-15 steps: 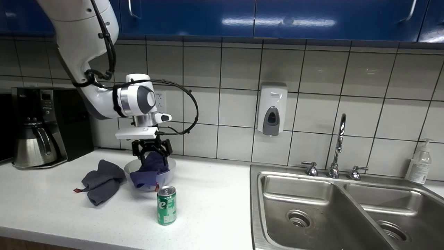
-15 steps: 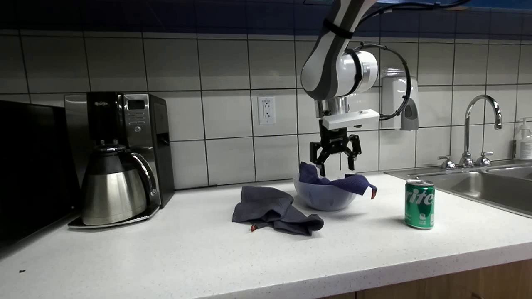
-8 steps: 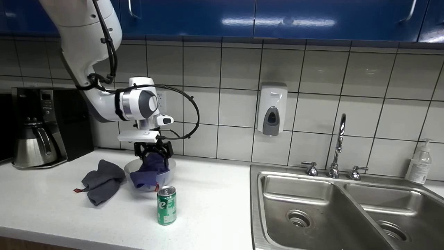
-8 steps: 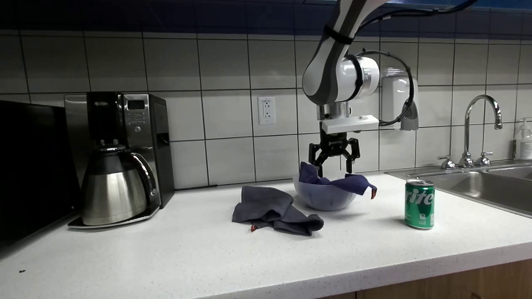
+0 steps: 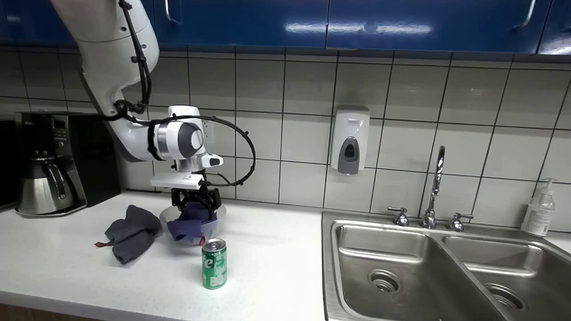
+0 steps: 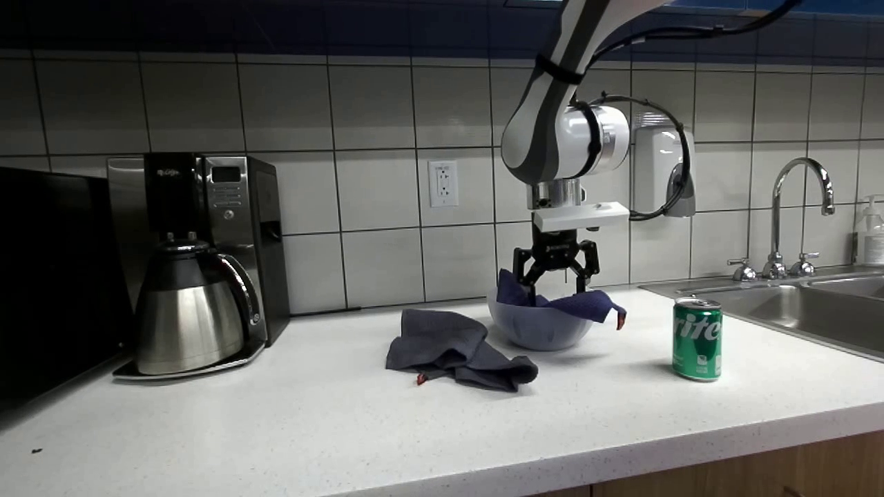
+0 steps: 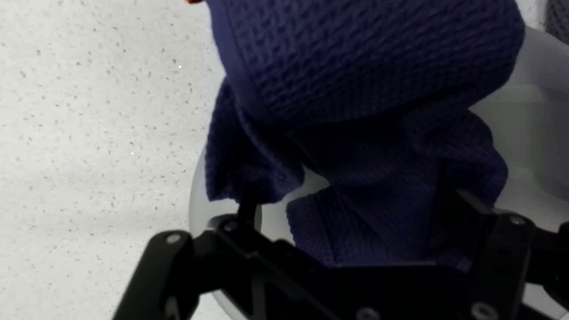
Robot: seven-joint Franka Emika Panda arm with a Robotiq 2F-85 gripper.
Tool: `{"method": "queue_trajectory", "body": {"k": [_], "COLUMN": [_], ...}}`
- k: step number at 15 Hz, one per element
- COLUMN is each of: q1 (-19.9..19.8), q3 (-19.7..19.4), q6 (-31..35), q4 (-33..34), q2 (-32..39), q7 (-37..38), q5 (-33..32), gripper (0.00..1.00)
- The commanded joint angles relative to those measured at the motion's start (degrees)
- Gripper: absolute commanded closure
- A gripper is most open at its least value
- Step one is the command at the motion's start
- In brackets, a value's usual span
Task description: Remove the towel from the bowl
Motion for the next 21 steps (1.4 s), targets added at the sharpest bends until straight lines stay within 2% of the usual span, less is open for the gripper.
{"method": "queue_trajectory", "body": {"k": [1,12,13,14,21], "q1": [-0.2,0.1,0.1,0.1,0.2], "q3": [1.0,0.7,0.7,0.7,0.5], "q6": [-0.7,0.2,0.4,0.7,1.2], "q4": [0.0,-0.3,-0.4,-0.5,-1.0], "q2": [0.9,2.7,2.6,2.5,2.0], "q7": [0.4,-0.4,-0.4,-0.7,-0.8], "q5": [1.5,0.6,0.5,0.5,-0.2], "gripper": [0.00,0.00,0.10,0.26,0.80]}}
